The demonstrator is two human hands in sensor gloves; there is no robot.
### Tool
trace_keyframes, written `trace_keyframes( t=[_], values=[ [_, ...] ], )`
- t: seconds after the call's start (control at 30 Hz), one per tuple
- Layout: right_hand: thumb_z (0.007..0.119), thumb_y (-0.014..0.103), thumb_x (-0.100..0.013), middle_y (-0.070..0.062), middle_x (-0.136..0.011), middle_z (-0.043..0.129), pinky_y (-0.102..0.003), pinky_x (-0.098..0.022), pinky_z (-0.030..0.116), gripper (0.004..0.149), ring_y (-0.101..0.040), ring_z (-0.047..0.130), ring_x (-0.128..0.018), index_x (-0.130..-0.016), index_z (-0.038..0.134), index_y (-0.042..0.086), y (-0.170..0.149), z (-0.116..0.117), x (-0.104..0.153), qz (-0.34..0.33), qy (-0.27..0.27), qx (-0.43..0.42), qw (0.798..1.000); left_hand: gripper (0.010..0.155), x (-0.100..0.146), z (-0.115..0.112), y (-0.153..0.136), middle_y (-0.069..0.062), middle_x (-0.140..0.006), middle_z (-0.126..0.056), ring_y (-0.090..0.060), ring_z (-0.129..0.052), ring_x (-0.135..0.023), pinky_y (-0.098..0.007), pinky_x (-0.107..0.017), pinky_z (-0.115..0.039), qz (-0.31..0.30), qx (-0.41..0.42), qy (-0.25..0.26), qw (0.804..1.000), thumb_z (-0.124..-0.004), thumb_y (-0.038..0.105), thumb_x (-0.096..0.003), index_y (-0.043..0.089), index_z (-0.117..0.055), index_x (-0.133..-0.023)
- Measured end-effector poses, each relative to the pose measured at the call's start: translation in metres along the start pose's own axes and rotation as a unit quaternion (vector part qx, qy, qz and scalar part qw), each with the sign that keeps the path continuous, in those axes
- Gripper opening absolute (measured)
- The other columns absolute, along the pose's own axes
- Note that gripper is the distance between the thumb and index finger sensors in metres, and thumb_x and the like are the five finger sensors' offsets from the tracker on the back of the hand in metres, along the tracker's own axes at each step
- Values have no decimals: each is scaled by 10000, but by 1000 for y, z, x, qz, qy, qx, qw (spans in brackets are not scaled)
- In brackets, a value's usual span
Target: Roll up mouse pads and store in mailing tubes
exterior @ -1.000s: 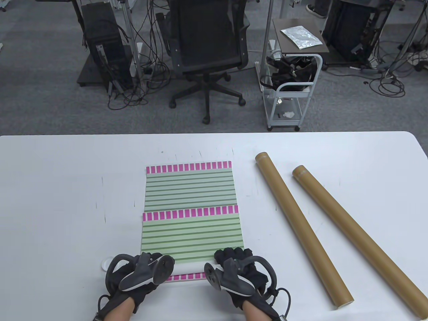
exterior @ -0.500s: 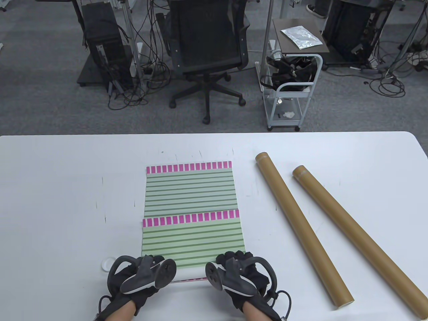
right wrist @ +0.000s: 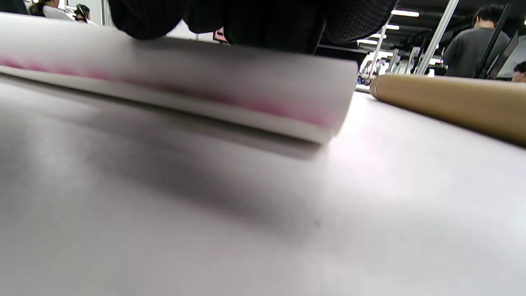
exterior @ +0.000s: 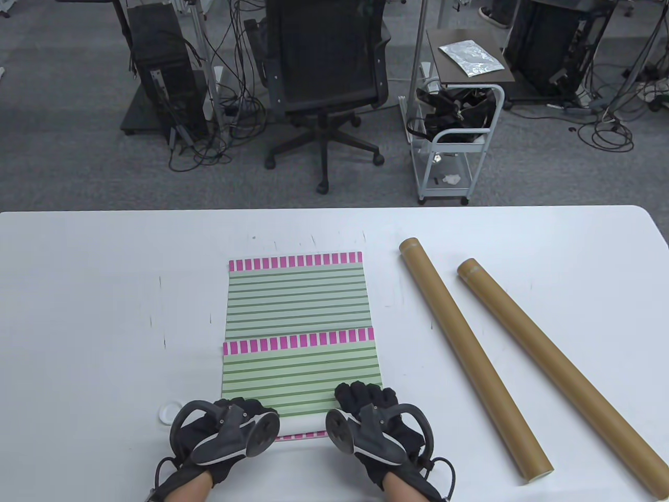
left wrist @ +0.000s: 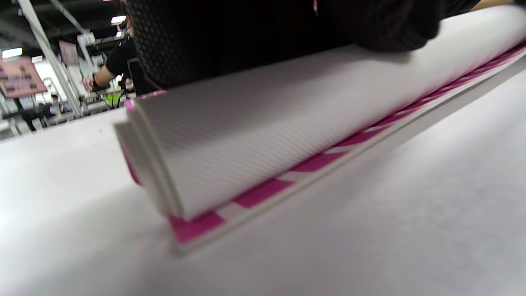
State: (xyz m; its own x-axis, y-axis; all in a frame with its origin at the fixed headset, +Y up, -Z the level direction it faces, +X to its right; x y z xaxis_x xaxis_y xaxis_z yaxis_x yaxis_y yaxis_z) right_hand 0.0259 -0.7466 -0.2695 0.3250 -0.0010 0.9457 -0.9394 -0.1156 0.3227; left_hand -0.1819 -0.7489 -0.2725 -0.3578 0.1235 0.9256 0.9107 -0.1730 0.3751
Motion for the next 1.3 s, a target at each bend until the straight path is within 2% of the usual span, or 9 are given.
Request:
trace_keyframes(
  t=[0.17, 0.27, 0.43, 0.57, 0.63, 0.8, 1.03, 1.13, 1.3],
  values=[
    [661, 385, -474, -35, -991, 743, -510, -667, 665, 511, -288, 784, -848, -971, 670, 266, 4, -2, 0, -18, 7, -13, 1000, 432, -3, -5, -3, 159, -831, -921, -117, -983, -736, -298, -578, -862, 10, -3, -10, 1000, -660, 452, -403, 458, -755, -824],
    [659, 398, -473, -36, -1001, 727, -511, -672, 654, 525, -291, 763, -860, -981, 652, 265, 4, 0, 0, -15, 16, -16, 1000, 449, -2, -8, -5, 150, -854, -905, -135, -972, -758, -314, -591, -853, 9, -4, -17, 1000, -627, 465, -415, 466, -723, -854],
    [666, 408, -470, -33, -1012, 701, -502, -654, 674, 546, -296, 743, -869, -996, 618, 265, 5, 4, 0, -11, 22, -7, 1000, 496, 4, 2, 1, 125, -877, -893, -148, -955, -778, -329, -607, -840, 8, -40, 35, 999, -687, 517, -387, 433, -734, -873],
    [658, 390, -478, -35, -1028, 676, -498, -652, 671, 557, -302, 735, -875, -1015, 584, 260, 11, 10, -3, -8, 28, 33, 999, 504, 11, 13, 17, 123, -869, -901, -148, -960, -771, -327, -603, -843, -33, -24, 62, 997, -689, 538, -379, 429, -745, -868],
    [616, 379, -492, -40, -1049, 645, -501, -670, 649, 556, -308, 714, -896, -1031, 554, 257, 12, 13, -5, -11, 36, 46, 998, 512, 13, 16, 27, 118, -871, -904, -148, -964, -770, -323, -601, -847, -49, -40, 69, 996, -685, 545, -377, 426, -748, -871],
    [601, 366, -501, -47, -1084, 601, -518, -707, 583, 579, -324, 646, -947, -1059, 504, 250, 7, 17, -5, -9, 54, 15, 998, 543, 14, 17, 40, 68, -904, -899, -183, -963, -791, -334, -597, -856, -55, -77, 57, 994, -677, 557, -376, 401, -757, -890],
    [621, 438, -483, -69, -1143, 470, -542, -750, 462, 690, -350, 479, -1029, -1100, 391, 232, 4, 21, -7, -11, 73, -22, 997, 573, 10, 9, 33, 57, -971, -828, -209, -900, -861, -341, -627, -829, -46, -43, 30, 998, -675, 554, -382, 386, -697, -929],
    [626, 460, -473, -71, -1154, 424, -556, -757, 418, 719, -362, 413, -1046, -1102, 357, 238, 1, 15, -5, -9, 54, -37, 998, 608, 8, 6, 30, 48, -1008, -787, -215, -864, -903, -344, -641, -818, -39, -34, 15, 999, -672, 561, -381, 374, -656, -959],
    [631, 474, -468, -83, -1141, 483, -561, -745, 455, 705, -371, 472, -1031, -1095, 420, 230, 1, 4, -2, -17, 32, -61, 997, 660, 5, 1, 26, 26, -1056, -732, -235, -812, -952, -360, -674, -784, -34, -23, 2, 999, -668, 573, -378, 359, -599, -999]
  ],
)
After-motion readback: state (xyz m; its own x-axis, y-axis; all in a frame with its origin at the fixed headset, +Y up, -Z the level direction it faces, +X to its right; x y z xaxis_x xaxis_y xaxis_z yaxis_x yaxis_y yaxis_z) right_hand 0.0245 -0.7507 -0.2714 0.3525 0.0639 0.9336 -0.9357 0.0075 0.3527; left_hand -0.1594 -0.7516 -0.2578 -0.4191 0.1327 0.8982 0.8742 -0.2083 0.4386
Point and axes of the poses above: the tracker on the back of each hand, its own y axis roughly to the thumb side, its own x axis roughly from the fingertips to the wrist, z = x × y, the point moved 1 cm from there along -x, roughly from the wrist to the fingertips
